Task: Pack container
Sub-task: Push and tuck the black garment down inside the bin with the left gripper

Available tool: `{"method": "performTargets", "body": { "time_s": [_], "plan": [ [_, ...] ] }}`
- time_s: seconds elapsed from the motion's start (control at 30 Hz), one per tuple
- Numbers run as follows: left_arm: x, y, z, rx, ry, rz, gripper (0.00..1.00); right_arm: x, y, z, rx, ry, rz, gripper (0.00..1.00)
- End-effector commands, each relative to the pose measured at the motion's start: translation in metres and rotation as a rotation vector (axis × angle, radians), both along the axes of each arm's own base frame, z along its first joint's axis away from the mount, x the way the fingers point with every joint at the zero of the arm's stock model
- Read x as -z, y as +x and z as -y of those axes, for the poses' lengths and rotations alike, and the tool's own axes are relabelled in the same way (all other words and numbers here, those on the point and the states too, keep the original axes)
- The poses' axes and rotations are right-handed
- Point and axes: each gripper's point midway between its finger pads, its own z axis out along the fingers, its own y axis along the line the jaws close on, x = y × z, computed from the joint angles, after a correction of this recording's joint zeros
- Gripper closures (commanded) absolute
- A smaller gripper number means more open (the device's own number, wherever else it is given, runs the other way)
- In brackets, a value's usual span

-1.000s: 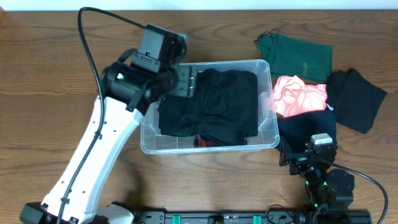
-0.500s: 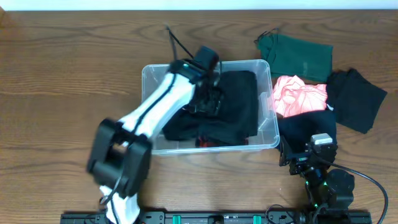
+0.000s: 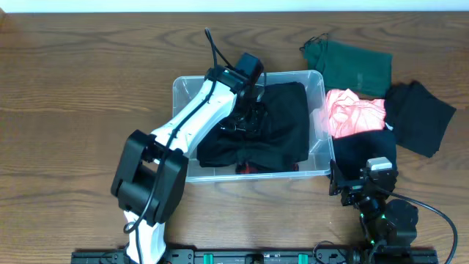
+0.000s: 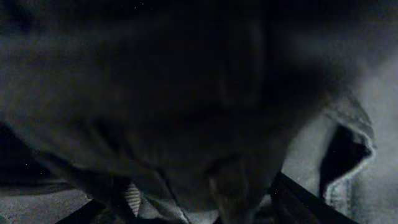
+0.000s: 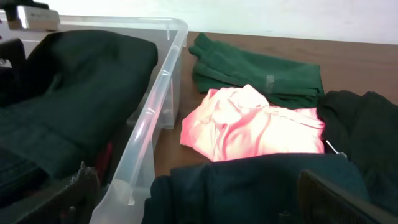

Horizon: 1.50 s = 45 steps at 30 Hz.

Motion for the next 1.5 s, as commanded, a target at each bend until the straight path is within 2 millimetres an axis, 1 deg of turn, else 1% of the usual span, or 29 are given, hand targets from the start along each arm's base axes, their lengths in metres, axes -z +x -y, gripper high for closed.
{"method": "performTargets", "body": {
  "time_s": [0.0,0.07,0.1,0.13,0.2,0.27,0.3,0.4,0.5,0.57,0.63,0.7,0.8,0.9,0.93,1.0,1.1,1.17,1.2,1.27,1.33,1.4,1.47],
  "plan": [
    [-0.050,-0.005,0.026,0.047,-0.104,0.104,0.33,0.002,0.000,0.001,0.008,0.007,-0.006,0.01],
    [-0.074,-0.003,0.042,0.078,-0.164,0.191,0.33,0.002,0.000,0.001,0.008,0.007,-0.006,0.01],
    [-0.081,-0.003,0.049,0.101,-0.184,0.223,0.33,0.002,0.000,0.001,0.008,0.007,-0.006,0.01],
    [-0.087,-0.004,0.059,0.134,-0.205,0.256,0.33,0.002,0.000,0.001,0.008,0.007,-0.006,0.01],
    [-0.088,-0.007,0.074,0.192,-0.227,0.296,0.33,0.002,0.000,0.001,0.008,0.007,-0.006,0.01],
    [-0.078,-0.008,0.085,0.225,-0.211,0.318,0.33,0.002,0.000,0.001,0.008,0.007,-0.006,0.01],
    [-0.073,-0.008,0.087,0.229,-0.200,0.320,0.33,0.002,0.000,0.001,0.008,0.007,-0.006,0.01],
    [-0.047,-0.007,0.088,0.232,-0.161,0.292,0.33,0.002,0.000,0.001,0.008,0.007,-0.006,0.01],
    [-0.022,-0.008,0.082,0.222,-0.117,0.230,0.33,0.002,0.000,0.001,0.008,0.007,-0.006,0.01],
    [-0.011,-0.010,0.076,0.217,-0.092,0.196,0.33,0.002,0.000,0.001,0.008,0.007,-0.006,0.01],
    [-0.008,-0.012,0.069,0.209,-0.072,0.173,0.33,0.002,0.000,0.001,0.008,0.007,-0.006,0.01],
    [-0.014,-0.011,0.059,0.195,-0.047,0.175,0.33,0.002,0.000,0.001,0.008,0.007,-0.006,0.01],
    [-0.036,-0.008,0.037,0.165,0.012,0.204,0.33,0.002,0.000,0.001,0.008,0.007,-0.006,0.01],
    [-0.069,-0.005,0.015,0.128,0.045,0.265,0.32,0.002,0.000,0.001,0.008,0.007,-0.006,0.01],
    [-0.081,-0.004,0.008,0.116,0.050,0.291,0.28,0.002,0.000,0.001,0.008,0.007,-0.006,0.01],
    [-0.105,-0.002,-0.004,0.089,0.044,0.351,0.25,0.002,0.000,0.001,0.008,0.007,-0.006,0.01],
    [-0.141,0.002,-0.009,0.060,-0.014,0.448,0.21,0.002,0.000,0.001,0.008,0.007,-0.006,0.01],
    [-0.159,0.006,-0.006,0.051,-0.054,0.507,0.20,0.002,0.000,0.001,0.008,0.007,-0.006,0.01],
    [-0.164,0.008,-0.004,0.049,-0.070,0.528,0.19,0.002,0.000,0.001,0.008,0.007,-0.006,0.01],
    [-0.167,0.010,0.006,0.059,-0.105,0.541,0.19,0.002,0.000,0.001,0.008,0.007,-0.006,0.01],
    [-0.161,0.013,0.019,0.078,-0.140,0.533,0.19,0.002,0.000,0.001,0.008,0.007,-0.006,0.01],
    [-0.147,0.017,0.034,0.100,-0.159,0.517,0.19,0.002,0.000,0.001,0.008,0.007,-0.006,0.01],
    [-0.128,0.024,0.043,0.130,-0.144,0.507,0.19,0.002,0.000,0.001,0.008,0.007,-0.006,0.01]
  ]
}}
